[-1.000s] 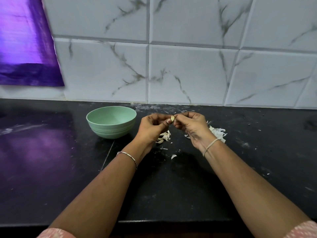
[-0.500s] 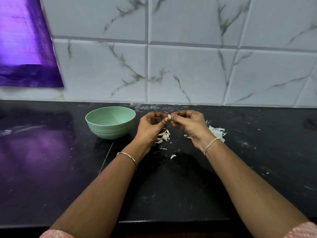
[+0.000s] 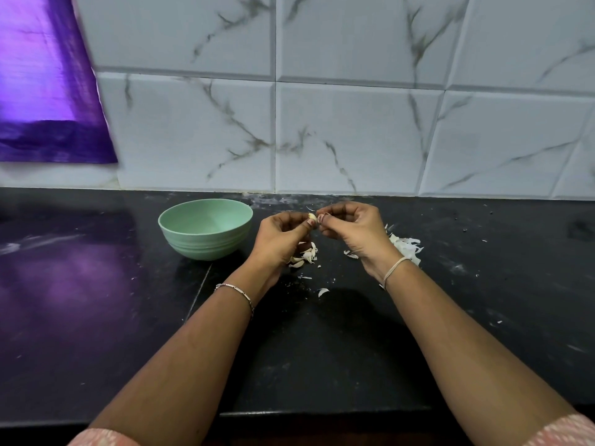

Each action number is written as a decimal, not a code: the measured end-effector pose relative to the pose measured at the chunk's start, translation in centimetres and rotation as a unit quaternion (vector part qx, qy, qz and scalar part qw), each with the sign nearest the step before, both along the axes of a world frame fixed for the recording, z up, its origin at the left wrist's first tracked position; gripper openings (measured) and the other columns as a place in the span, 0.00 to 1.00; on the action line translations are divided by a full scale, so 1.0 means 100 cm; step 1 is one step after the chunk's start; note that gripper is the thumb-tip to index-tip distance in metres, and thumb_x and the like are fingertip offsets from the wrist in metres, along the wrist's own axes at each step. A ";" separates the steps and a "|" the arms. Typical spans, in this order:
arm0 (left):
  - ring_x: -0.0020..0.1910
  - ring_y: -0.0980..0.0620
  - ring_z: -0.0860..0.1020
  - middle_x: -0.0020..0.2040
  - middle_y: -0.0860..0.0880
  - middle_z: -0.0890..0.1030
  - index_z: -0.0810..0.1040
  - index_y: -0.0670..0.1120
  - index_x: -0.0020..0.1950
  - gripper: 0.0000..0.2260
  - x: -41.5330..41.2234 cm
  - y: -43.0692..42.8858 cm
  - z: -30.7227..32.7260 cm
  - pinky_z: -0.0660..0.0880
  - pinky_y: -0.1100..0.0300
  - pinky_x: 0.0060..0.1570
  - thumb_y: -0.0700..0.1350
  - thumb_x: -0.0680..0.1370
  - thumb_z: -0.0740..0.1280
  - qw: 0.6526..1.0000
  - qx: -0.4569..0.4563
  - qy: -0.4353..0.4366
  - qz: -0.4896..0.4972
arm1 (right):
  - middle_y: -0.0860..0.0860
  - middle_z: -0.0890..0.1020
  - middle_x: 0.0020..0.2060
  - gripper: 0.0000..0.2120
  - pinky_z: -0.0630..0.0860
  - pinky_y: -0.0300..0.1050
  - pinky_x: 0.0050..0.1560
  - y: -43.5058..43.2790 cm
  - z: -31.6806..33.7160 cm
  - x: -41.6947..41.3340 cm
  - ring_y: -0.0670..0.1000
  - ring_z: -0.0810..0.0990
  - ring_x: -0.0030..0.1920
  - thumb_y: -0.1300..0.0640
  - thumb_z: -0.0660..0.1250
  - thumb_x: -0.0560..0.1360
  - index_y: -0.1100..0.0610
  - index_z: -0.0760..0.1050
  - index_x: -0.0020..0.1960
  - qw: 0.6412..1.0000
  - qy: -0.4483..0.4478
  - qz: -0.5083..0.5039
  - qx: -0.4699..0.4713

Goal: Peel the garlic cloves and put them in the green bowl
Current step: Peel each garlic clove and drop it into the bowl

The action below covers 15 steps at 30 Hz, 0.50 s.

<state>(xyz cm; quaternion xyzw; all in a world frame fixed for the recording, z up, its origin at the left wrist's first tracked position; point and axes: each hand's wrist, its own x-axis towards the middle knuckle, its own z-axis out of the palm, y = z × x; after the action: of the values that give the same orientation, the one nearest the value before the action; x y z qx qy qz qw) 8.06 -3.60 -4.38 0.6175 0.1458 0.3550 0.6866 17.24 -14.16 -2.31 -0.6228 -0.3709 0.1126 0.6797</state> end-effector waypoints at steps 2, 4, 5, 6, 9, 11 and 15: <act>0.33 0.54 0.75 0.37 0.47 0.81 0.81 0.43 0.43 0.03 0.000 -0.001 0.002 0.78 0.62 0.35 0.38 0.76 0.70 1.000 -0.020 0.003 0.004 | 0.55 0.83 0.36 0.03 0.81 0.39 0.41 -0.004 0.004 0.003 0.45 0.81 0.34 0.67 0.72 0.73 0.63 0.81 0.46 1.000 -0.006 0.002 -0.007; 0.37 0.49 0.75 0.31 0.49 0.79 0.81 0.43 0.40 0.05 -0.001 -0.002 0.004 0.76 0.64 0.29 0.39 0.76 0.70 0.999 -0.050 0.002 0.008 | 0.53 0.83 0.37 0.04 0.80 0.39 0.41 -0.012 0.008 0.014 0.46 0.81 0.35 0.67 0.71 0.73 0.60 0.81 0.45 0.997 -0.059 -0.032 -0.032; 0.38 0.47 0.74 0.29 0.50 0.78 0.81 0.42 0.39 0.06 -0.001 -0.002 0.004 0.73 0.65 0.26 0.39 0.76 0.70 0.998 -0.062 0.002 0.007 | 0.51 0.83 0.38 0.06 0.80 0.41 0.44 -0.018 0.011 0.023 0.46 0.81 0.38 0.66 0.71 0.74 0.56 0.81 0.44 0.990 -0.110 -0.065 -0.062; 0.38 0.46 0.74 0.29 0.50 0.78 0.81 0.42 0.40 0.06 -0.002 -0.003 0.005 0.72 0.65 0.25 0.38 0.76 0.69 0.998 -0.068 0.002 0.002 | 0.49 0.83 0.39 0.08 0.79 0.42 0.47 -0.024 0.012 0.033 0.47 0.82 0.40 0.64 0.71 0.74 0.51 0.81 0.42 0.973 -0.170 -0.107 -0.110; 0.33 0.53 0.74 0.35 0.47 0.81 0.81 0.41 0.42 0.05 -0.003 -0.004 0.004 0.77 0.63 0.32 0.38 0.77 0.68 0.998 -0.059 0.003 -0.026 | 0.46 0.84 0.39 0.10 0.78 0.45 0.52 -0.047 0.016 0.056 0.49 0.82 0.44 0.60 0.70 0.74 0.46 0.80 0.39 0.912 -0.257 -0.201 -0.248; 0.32 0.54 0.74 0.38 0.47 0.82 0.81 0.41 0.43 0.04 -0.002 -0.005 0.002 0.78 0.62 0.35 0.38 0.77 0.68 0.997 -0.051 0.023 -0.052 | 0.47 0.85 0.40 0.11 0.78 0.48 0.53 -0.055 0.014 0.064 0.50 0.82 0.45 0.61 0.68 0.74 0.45 0.80 0.39 0.900 -0.246 -0.216 -0.288; 0.33 0.54 0.75 0.41 0.47 0.83 0.82 0.38 0.52 0.06 -0.001 -0.006 -0.002 0.76 0.62 0.34 0.38 0.77 0.67 0.992 -0.019 0.078 -0.100 | 0.48 0.85 0.47 0.12 0.78 0.46 0.54 -0.056 0.008 0.072 0.51 0.82 0.49 0.62 0.65 0.75 0.46 0.82 0.43 0.876 -0.247 -0.230 -0.343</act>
<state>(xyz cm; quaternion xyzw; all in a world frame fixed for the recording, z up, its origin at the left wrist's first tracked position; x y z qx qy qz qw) 7.93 -4.22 -4.61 0.6413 0.1435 0.2325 0.7170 24.39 -19.79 -1.51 -0.8922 -0.3113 -0.0846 0.3161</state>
